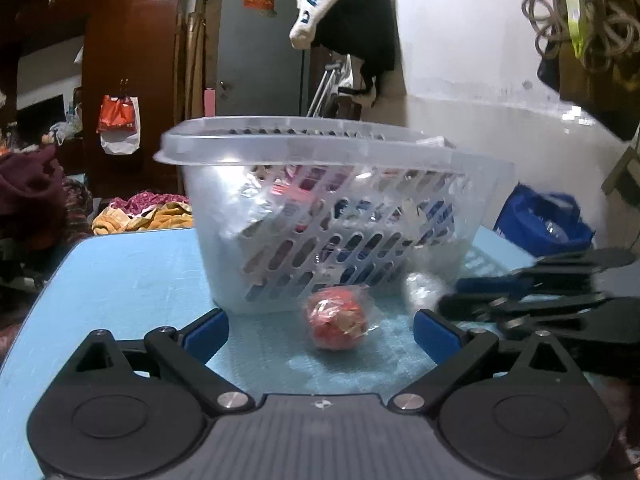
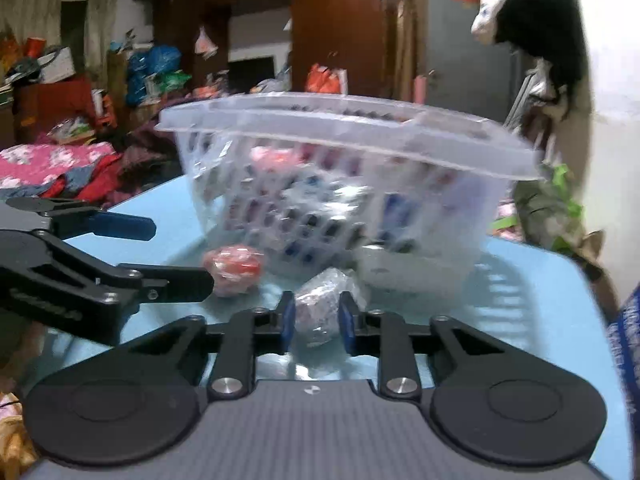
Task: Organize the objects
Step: 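Grasp the red clear-wrapped ball with the left gripper while the right grasps the clear-wrapped grey bag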
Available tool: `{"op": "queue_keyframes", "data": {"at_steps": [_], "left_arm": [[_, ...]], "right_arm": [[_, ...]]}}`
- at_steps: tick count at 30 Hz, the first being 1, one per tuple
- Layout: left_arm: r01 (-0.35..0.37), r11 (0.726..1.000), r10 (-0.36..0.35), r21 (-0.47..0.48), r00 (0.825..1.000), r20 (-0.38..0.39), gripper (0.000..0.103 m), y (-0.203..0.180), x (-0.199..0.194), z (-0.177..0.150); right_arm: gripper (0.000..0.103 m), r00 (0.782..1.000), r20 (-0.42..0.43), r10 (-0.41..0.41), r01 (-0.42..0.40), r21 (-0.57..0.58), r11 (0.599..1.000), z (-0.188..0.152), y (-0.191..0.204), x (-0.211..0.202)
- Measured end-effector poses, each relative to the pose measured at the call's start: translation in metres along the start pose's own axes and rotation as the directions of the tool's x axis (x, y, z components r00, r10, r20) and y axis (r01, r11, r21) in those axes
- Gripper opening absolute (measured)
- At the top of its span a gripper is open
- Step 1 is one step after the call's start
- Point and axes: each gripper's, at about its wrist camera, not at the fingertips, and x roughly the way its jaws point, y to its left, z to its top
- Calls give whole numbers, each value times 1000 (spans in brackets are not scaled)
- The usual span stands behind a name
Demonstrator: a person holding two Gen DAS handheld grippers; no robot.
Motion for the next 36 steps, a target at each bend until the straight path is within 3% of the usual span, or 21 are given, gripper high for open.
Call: {"op": "queue_keyframes", "data": {"at_steps": [3, 6, 11, 18, 27, 36], "left_arm": [[-13, 1000, 13, 12, 1000, -16, 100, -6, 6, 1], [2, 1000, -3, -11, 999, -44, 98, -8, 13, 2], [-4, 998, -1, -68, 997, -79, 95, 5, 17, 4], [-26, 996, 17, -87, 994, -112, 91, 15, 23, 4], [-33, 993, 19, -117, 992, -122, 89, 23, 25, 5], [-43, 988, 29, -146, 995, -95, 89, 35, 20, 6]], "right_arm": [[27, 1000, 7, 12, -12, 17, 1000, 3, -8, 1], [44, 1000, 5, 7, -7, 10, 1000, 7, -5, 6], [44, 999, -32, 41, -40, 34, 999, 6, -7, 17], [57, 998, -47, 51, -48, 67, 997, 9, -10, 27], [55, 991, -84, 105, -97, 90, 991, 6, -16, 36], [53, 995, -69, 65, -62, 54, 997, 8, -12, 36]]}}
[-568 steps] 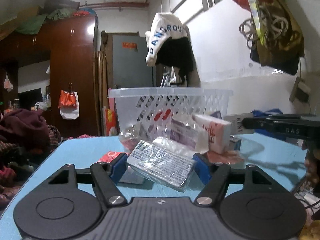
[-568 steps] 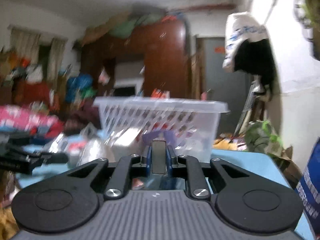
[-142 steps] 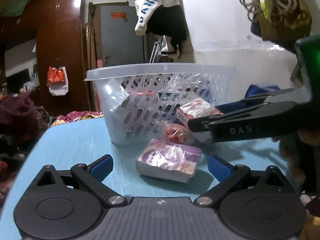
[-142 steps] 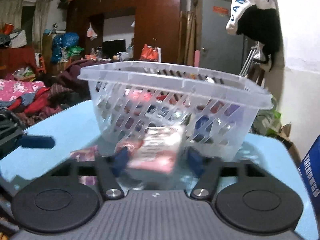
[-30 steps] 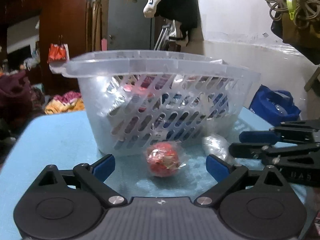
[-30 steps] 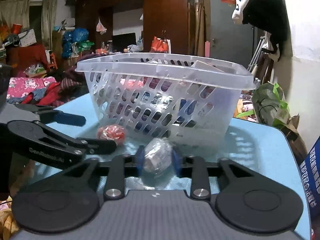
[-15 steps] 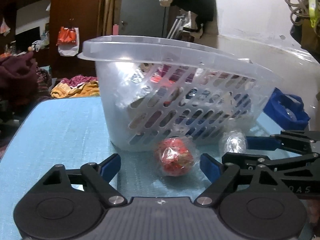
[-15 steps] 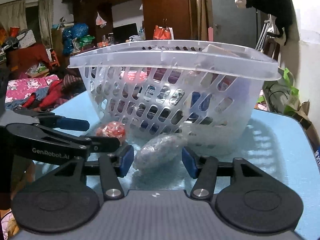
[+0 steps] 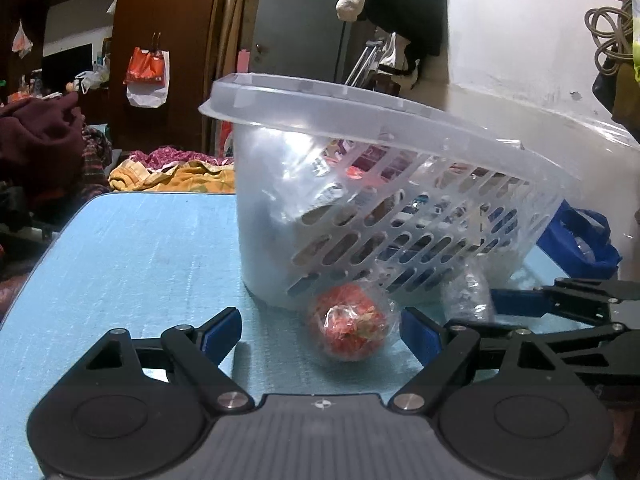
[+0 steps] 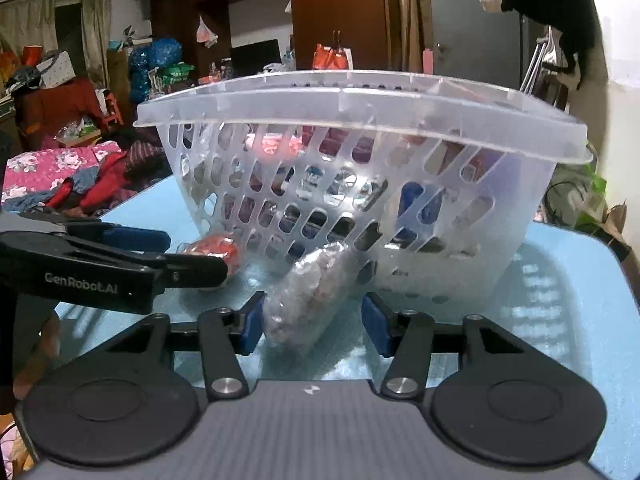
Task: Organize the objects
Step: 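Grasp the red clear-wrapped ball with the left gripper while the right grasps the clear-wrapped grey bag, then carry both held items over the white basket and release them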
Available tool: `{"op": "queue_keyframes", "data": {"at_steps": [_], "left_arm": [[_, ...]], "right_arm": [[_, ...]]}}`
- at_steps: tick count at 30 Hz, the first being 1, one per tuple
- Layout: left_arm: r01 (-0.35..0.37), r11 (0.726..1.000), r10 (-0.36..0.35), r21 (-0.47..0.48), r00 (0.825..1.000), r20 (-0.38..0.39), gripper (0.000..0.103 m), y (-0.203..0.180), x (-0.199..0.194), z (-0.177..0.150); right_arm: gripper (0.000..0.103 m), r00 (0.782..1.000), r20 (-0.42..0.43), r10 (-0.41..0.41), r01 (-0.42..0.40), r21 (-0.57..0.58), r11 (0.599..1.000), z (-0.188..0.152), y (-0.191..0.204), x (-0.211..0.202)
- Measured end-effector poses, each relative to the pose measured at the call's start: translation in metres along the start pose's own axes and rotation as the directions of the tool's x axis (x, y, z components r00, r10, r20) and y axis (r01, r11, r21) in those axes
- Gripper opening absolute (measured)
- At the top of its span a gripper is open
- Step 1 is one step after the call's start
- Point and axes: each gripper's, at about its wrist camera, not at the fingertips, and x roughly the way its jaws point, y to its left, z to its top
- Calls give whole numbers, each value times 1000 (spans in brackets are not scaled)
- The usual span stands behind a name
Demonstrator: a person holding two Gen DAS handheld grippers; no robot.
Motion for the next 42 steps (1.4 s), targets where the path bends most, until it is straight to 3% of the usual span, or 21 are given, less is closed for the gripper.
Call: {"op": "queue_keyframes", "data": {"at_steps": [5, 12, 13, 15, 16, 20, 23, 30, 42], "left_arm": [[0, 1000, 0, 9, 1000, -15, 89, -7, 6, 2], [7, 999, -6, 40, 999, -36, 89, -22, 16, 4], [-1, 999, 2, 43, 999, -32, 84, -24, 16, 4], [-22, 998, 23, 57, 999, -22, 60, -28, 16, 4], [-29, 998, 31, 63, 999, -20, 55, -29, 15, 3], [1, 998, -6, 68, 997, 71, 54, -28, -3, -1], [65, 997, -71, 52, 990, 125, 54, -22, -15, -5], [127, 990, -136, 59, 970, 202, 54, -21, -25, -9], [162, 985, -172, 63, 952, 254, 54, -20, -31, -9]], "right_arm": [[40, 1000, -1, -1, 1, -20, 1000, -2, 3, -5], [38, 997, 53, -46, 47, -15, 999, -16, -8, -37], [38, 996, 61, -58, 59, -9, 998, -18, -11, -40], [38, 995, 72, -71, 71, 2, 998, -21, -16, -44], [38, 995, 76, -71, 71, 9, 997, -21, -18, -44], [37, 991, 77, -113, 113, -1, 994, -27, -17, -39], [37, 987, 103, -122, 121, 13, 993, -27, -18, -42], [37, 978, 113, -175, 176, 1, 984, -27, -13, -40], [36, 971, 161, -178, 174, 44, 984, -29, -19, -46]]}}
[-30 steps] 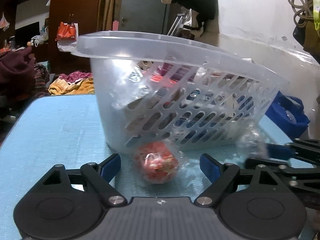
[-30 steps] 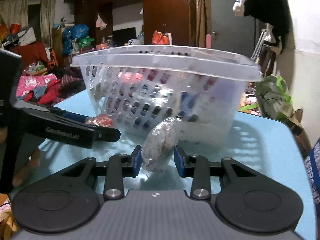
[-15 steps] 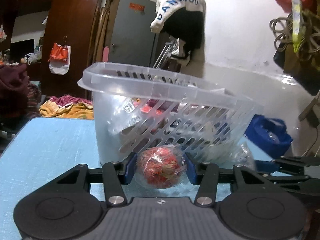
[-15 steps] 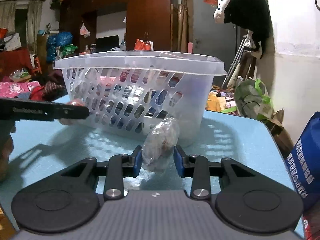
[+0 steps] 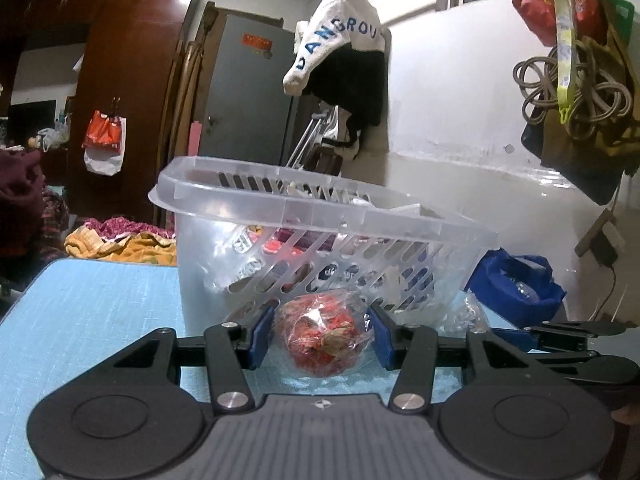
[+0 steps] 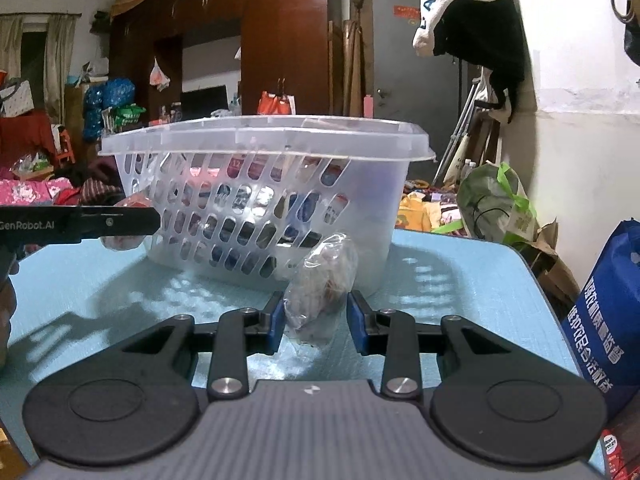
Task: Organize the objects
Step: 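Carry both held items over the white basket and release them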
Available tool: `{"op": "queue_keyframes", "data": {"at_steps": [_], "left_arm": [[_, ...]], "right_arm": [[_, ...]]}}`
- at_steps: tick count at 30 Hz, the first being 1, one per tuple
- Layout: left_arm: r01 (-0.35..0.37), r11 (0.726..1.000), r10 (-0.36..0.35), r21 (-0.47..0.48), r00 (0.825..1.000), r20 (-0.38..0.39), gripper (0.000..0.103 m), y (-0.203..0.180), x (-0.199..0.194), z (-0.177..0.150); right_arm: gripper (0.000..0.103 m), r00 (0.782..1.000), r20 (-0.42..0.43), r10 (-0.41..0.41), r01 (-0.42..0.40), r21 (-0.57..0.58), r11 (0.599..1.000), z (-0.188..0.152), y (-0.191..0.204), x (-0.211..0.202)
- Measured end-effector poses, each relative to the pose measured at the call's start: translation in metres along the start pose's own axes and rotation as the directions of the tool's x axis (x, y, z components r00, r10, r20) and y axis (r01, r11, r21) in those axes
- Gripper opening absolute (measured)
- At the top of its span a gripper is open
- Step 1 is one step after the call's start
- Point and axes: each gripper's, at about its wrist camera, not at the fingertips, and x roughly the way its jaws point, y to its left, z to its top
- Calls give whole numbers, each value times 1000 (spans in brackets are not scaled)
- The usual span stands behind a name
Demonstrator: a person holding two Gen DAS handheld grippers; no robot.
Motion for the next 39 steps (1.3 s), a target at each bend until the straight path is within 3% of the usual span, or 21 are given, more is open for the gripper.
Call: {"op": "queue_keyframes", "data": {"at_steps": [5, 8, 11, 15, 17, 18, 19, 21, 23, 24, 26, 27, 28, 31, 34, 39], "left_arm": [[63, 997, -67, 34, 984, 166, 54, -14, -46, 6], [66, 997, -74, 42, 974, 215, 54, -27, -61, 43], [-7, 997, -8, 76, 979, 205, 55, -35, -45, 87], [-81, 997, 78, 15, 989, 123, 56, -19, -5, 122], [-104, 995, 104, -3, 991, 88, 67, -6, 13, 125], [-113, 994, 114, -15, 991, 78, 74, 0, 19, 125], [-118, 993, 119, -24, 991, 59, 86, 6, 26, 124], [-108, 993, 108, -38, 994, 19, 87, 15, 36, 118], [-99, 995, 99, 5, 995, 15, 87, 13, 35, 114], [-103, 994, 102, 26, 994, 24, 87, 10, 31, 113], [-109, 993, 106, 46, 993, 59, 90, 4, 21, 110], [-108, 993, 104, 51, 992, 74, 93, 1, 15, 109], [-114, 992, 109, 56, 991, 83, 102, -2, 11, 108], [-101, 992, 99, 71, 994, 39, 103, -9, 9, 105], [-142, 987, 143, 75, 990, -8, 103, -15, 15, 104], [-183, 978, 183, 101, 983, 2, 103, -18, 10, 99]], "right_arm": [[36, 979, 177, 98, -107, 42, 993, 4, -2, -48], [36, 968, 236, 82, -86, 9, 996, 38, 6, -65], [36, 973, 224, 60, -59, -10, 998, 87, 8, -53], [36, 986, 151, 71, -69, -17, 997, 129, 9, -11], [39, 991, 113, 78, -74, -40, 996, 132, 13, 7], [44, 990, 121, 79, -74, -49, 996, 132, 15, 14], [60, 988, 124, 87, -80, -59, 995, 131, 16, 19], [69, 989, 115, 98, -94, -40, 995, 129, 13, 25], [70, 984, 140, 108, -109, 2, 994, 125, 5, 17], [77, 981, 154, 119, -124, 25, 992, 123, 1, 10], [100, 977, 172, 125, -134, 42, 990, 117, -2, -2], [103, 975, 190, 115, -122, 26, 992, 114, -1, -10], [103, 973, 208, 96, -98, -4, 995, 113, 2, -14], [103, 983, 185, 3, 18, -112, 994, 111, 14, -21], [103, 980, 189, -69, 99, -151, 984, 105, 22, -25], [103, 986, 163, -31, 49, -111, 993, 101, 19, -26]]}}
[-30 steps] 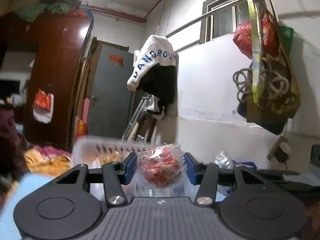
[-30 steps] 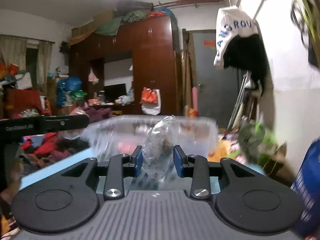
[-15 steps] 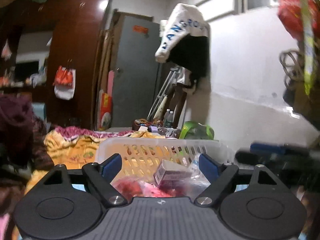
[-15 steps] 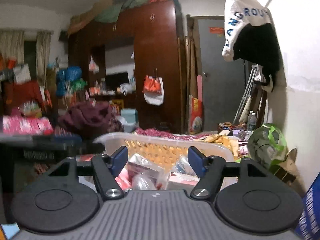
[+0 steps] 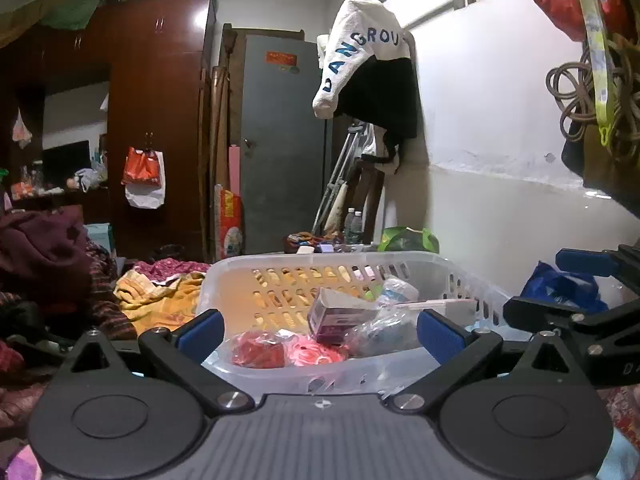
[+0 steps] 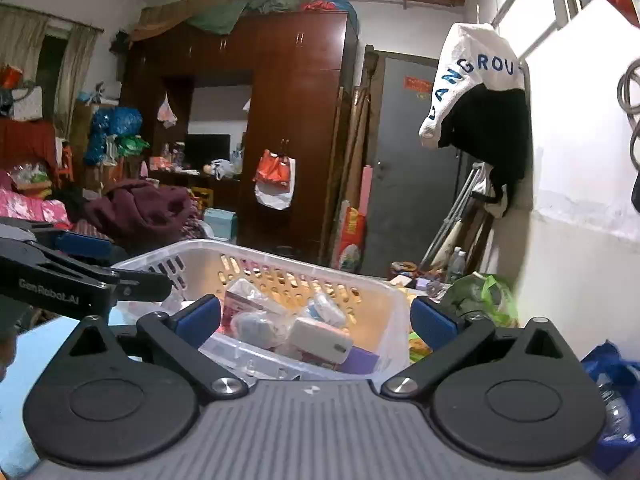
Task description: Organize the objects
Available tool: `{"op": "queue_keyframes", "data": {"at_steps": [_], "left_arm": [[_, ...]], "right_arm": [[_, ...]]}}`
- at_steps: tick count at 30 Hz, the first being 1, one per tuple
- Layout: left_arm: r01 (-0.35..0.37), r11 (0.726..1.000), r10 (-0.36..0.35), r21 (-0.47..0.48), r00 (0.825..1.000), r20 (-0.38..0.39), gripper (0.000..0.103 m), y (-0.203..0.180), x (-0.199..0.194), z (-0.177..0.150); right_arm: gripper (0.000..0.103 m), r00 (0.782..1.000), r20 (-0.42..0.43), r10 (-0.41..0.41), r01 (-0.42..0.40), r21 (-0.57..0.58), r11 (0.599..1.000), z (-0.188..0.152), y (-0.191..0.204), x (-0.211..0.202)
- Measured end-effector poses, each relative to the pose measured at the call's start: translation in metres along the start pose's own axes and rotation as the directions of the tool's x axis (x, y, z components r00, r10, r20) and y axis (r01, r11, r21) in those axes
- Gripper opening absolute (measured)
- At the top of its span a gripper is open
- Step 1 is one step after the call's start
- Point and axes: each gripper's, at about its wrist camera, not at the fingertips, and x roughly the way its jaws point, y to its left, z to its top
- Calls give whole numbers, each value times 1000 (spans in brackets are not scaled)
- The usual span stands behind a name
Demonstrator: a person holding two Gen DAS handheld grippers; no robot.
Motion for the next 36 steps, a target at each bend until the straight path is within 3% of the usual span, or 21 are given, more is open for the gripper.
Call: {"op": "queue_keyframes", "data": {"at_steps": [6, 11, 36], "left_arm": [[-74, 997, 74, 19, 997, 7, 103, -3, -4, -1], [-50, 999, 50, 17, 999, 3, 103, -3, -4, -2], [-9, 999, 11, 45, 999, -38, 103, -20, -3, -12]], "right_arm": [[103, 1000, -9, -7, 8, 74, 997, -5, -10, 4], [103, 1000, -4, -16, 16, 138, 990, -13, -18, 4], [103, 1000, -2, -15, 15, 115, 993, -20, -18, 0]]}}
